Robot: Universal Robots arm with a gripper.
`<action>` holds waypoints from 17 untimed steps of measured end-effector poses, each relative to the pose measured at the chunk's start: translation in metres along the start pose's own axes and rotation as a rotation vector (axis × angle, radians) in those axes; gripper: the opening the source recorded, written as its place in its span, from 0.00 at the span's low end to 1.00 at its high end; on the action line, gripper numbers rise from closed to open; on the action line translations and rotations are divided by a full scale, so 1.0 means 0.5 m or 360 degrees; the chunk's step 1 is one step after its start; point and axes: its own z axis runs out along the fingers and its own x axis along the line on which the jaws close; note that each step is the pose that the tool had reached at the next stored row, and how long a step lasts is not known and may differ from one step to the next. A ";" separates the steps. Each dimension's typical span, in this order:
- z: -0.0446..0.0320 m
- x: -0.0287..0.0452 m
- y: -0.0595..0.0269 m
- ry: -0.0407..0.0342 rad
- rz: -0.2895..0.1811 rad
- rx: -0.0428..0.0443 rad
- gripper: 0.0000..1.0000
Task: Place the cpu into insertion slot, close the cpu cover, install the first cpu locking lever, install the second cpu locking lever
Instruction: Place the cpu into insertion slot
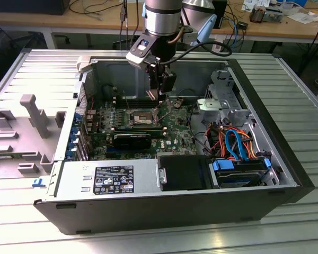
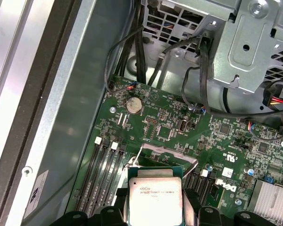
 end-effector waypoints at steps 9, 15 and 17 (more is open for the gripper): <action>0.000 0.000 0.000 0.0000 0.0009 0.0001 0.54; 0.000 0.000 0.000 0.0000 0.0014 0.0001 0.54; 0.000 0.000 0.000 0.0000 0.0016 0.0001 0.54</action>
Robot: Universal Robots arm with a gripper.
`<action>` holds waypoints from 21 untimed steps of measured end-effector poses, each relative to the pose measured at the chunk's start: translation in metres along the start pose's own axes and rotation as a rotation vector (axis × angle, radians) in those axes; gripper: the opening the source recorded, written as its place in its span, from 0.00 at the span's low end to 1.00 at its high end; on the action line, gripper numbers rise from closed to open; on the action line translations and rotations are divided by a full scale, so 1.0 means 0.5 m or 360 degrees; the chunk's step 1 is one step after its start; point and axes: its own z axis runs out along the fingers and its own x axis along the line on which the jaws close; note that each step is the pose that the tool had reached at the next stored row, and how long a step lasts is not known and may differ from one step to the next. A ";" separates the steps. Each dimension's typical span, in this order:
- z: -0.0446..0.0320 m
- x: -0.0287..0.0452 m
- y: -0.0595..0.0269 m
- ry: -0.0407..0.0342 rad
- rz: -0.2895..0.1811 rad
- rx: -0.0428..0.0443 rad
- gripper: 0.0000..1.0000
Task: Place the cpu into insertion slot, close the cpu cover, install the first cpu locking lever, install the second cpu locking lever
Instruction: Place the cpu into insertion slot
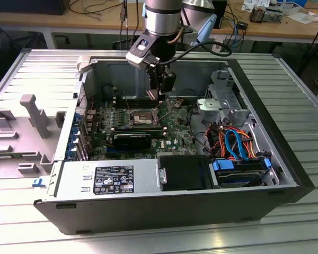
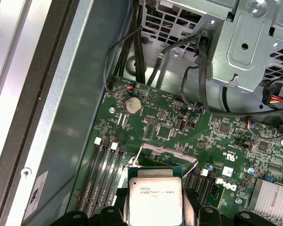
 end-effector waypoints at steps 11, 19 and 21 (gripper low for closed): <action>0.000 0.000 0.000 0.0000 0.0010 0.0001 0.54; 0.000 0.000 0.000 0.0000 0.0019 0.0001 0.54; 0.000 0.000 0.000 0.0001 0.0021 0.0001 0.54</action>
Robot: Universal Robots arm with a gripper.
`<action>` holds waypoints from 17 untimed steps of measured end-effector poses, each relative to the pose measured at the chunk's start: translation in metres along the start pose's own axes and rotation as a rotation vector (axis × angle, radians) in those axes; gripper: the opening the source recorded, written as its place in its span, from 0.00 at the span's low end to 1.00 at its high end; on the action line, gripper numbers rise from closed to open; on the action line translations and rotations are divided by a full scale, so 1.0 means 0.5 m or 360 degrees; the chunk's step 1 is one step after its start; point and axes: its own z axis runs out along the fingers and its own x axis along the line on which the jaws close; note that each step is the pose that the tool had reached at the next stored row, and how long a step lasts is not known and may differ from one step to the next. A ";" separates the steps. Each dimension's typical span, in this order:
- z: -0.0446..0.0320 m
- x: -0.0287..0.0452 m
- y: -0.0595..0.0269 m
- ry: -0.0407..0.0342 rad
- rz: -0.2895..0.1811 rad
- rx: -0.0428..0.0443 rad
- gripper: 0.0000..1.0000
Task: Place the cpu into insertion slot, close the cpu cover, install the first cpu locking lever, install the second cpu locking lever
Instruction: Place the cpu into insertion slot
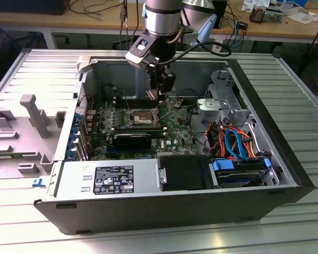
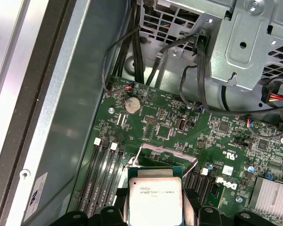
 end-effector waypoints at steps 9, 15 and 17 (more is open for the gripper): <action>0.000 0.000 0.000 0.0000 0.0009 0.0001 0.54; 0.000 0.000 0.000 0.0000 0.0014 0.0001 0.54; 0.000 0.000 0.000 0.0000 0.0015 0.0001 0.54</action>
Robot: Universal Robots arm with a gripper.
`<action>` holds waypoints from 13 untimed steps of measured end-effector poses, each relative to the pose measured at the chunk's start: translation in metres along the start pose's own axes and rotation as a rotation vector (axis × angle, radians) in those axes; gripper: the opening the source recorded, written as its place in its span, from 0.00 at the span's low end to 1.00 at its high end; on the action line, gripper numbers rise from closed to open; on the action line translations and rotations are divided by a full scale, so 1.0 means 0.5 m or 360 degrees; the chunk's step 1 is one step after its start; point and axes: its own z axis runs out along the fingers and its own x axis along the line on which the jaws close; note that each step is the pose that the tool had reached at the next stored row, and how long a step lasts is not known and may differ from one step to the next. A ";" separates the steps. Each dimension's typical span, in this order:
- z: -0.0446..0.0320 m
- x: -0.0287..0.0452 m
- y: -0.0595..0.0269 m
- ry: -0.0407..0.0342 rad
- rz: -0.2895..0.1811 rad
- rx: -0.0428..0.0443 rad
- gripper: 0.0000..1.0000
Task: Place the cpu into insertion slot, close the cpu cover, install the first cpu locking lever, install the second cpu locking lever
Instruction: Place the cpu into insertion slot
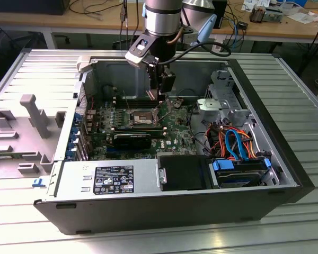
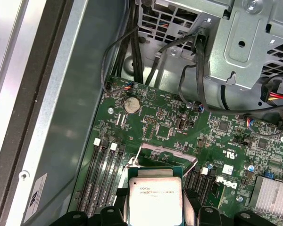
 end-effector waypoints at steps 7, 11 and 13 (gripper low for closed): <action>0.000 0.000 0.000 0.0000 0.0006 0.0000 0.54; 0.000 0.000 0.000 0.0000 0.0009 0.0001 0.54; 0.000 0.000 0.000 0.0000 0.0011 0.0001 0.54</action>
